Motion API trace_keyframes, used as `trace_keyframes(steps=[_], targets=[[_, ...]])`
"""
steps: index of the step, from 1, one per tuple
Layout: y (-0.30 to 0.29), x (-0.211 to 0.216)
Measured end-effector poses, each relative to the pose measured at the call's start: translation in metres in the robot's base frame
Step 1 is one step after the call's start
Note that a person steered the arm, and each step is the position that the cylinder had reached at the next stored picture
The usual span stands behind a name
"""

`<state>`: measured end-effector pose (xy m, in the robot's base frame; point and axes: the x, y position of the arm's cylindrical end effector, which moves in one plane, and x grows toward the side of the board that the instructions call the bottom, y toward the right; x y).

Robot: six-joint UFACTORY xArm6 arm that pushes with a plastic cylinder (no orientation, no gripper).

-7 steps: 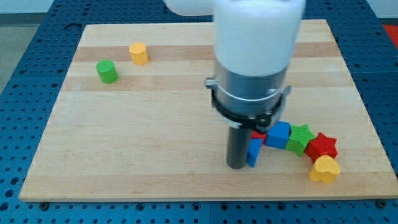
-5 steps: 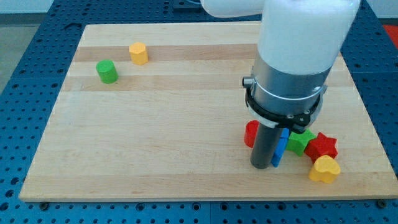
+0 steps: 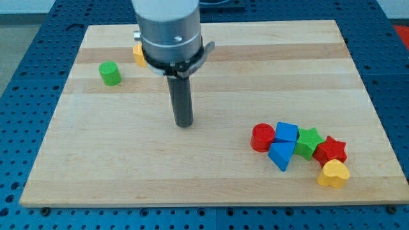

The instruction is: Move your arm to top left

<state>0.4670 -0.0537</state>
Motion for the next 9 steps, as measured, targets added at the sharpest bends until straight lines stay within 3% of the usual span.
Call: trace_keyframes(steps=[5, 6, 9], targets=[[-0.008, -0.199], [-0.062, -0.225], [-0.111, -0.220]])
